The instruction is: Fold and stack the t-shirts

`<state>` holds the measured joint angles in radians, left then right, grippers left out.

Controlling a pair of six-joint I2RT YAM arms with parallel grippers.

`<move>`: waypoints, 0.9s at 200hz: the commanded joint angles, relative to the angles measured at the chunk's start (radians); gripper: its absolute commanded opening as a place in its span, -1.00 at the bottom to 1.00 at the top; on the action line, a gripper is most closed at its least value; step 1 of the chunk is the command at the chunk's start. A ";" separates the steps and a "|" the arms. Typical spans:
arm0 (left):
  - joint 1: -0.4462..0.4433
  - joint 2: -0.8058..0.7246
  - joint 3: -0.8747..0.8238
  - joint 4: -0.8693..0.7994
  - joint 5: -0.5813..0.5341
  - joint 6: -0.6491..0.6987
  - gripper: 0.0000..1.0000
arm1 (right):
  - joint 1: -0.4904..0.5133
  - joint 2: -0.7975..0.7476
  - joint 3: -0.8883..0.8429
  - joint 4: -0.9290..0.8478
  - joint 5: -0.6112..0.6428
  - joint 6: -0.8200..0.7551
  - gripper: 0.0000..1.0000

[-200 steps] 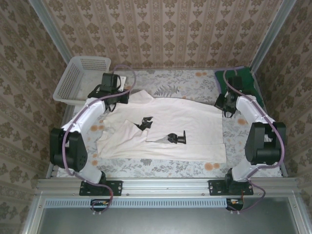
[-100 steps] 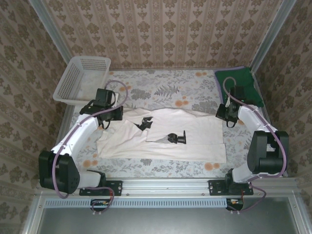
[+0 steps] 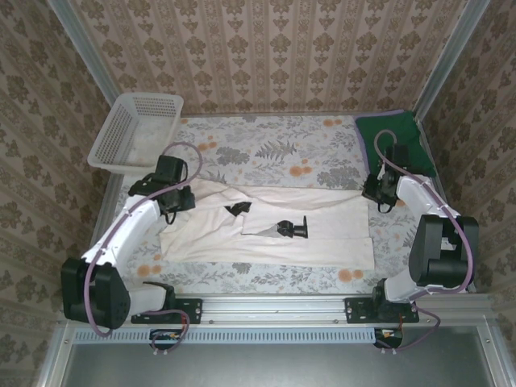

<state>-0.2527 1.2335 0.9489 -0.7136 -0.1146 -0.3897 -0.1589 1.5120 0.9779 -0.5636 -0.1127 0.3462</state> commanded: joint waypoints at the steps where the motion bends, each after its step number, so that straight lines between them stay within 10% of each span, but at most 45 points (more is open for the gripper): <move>1: 0.020 -0.049 0.039 -0.059 -0.161 -0.072 -0.27 | -0.060 -0.001 -0.041 -0.035 0.014 0.093 -0.41; 24: 0.020 -0.055 0.068 -0.041 -0.201 -0.049 0.11 | -0.112 -0.040 -0.069 -0.017 -0.016 0.180 -0.28; 58: 0.035 0.118 0.200 0.019 0.021 0.086 0.32 | -0.081 -0.078 -0.076 0.086 -0.060 0.267 -0.29; 180: 0.163 0.791 0.689 -0.128 0.326 0.086 0.06 | 0.189 0.248 0.084 0.099 -0.049 0.265 -0.43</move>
<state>-0.0769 1.9789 1.5551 -0.8173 0.1337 -0.2882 0.0185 1.7367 1.0279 -0.4843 -0.1654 0.5999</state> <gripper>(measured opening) 0.537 0.288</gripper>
